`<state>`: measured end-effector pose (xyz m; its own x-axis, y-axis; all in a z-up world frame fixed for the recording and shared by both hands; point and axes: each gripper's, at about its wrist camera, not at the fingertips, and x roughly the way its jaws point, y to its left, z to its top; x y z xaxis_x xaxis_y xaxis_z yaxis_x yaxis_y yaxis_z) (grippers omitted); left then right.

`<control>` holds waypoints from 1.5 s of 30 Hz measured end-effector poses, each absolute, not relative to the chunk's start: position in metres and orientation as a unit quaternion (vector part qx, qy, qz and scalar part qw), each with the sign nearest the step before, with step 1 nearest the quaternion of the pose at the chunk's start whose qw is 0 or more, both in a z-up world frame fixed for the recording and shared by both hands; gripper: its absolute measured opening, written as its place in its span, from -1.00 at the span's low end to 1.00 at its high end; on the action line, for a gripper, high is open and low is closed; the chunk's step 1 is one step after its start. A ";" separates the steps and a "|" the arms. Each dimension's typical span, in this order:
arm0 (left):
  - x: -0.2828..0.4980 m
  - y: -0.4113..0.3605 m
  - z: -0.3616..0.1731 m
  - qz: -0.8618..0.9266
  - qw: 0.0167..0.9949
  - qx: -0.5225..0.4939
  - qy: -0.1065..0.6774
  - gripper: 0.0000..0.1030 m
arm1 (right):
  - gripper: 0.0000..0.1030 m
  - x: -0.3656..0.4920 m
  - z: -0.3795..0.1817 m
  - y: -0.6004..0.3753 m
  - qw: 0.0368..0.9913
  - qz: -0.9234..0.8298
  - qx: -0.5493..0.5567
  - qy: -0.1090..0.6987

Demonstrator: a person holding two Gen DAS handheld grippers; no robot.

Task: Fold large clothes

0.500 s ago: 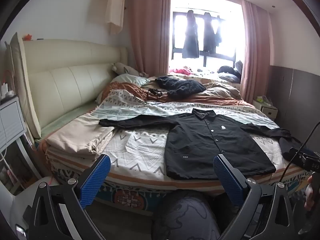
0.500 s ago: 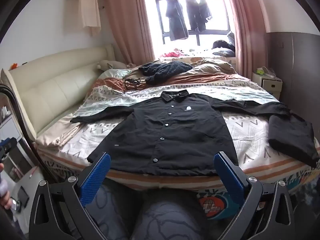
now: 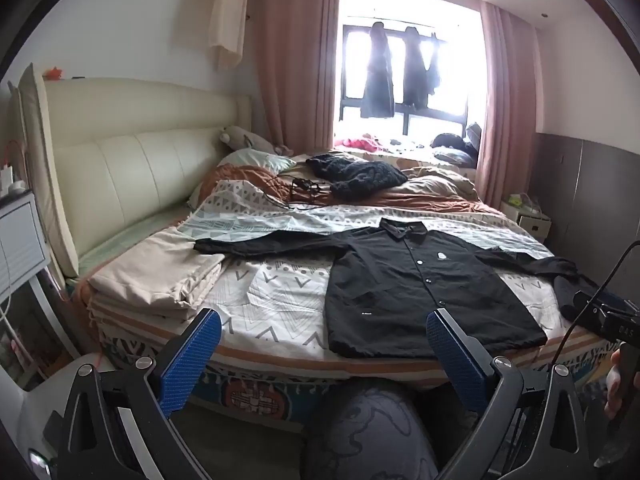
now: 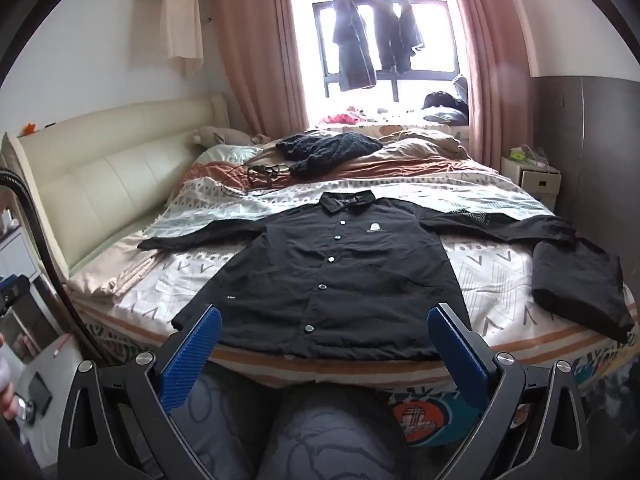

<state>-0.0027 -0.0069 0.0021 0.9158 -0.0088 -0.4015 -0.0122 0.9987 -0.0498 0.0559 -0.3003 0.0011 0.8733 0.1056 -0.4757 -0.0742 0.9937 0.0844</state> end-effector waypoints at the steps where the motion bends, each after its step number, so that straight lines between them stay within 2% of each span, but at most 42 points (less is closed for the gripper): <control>1: -0.003 -0.008 0.002 0.000 0.978 -0.026 0.205 0.99 | 1.00 0.056 0.001 -0.299 0.967 0.046 0.032 0.247; 45: -0.006 -0.006 0.000 -0.003 0.979 -0.030 0.204 0.99 | 1.00 0.050 0.000 -0.295 0.970 0.045 0.026 0.238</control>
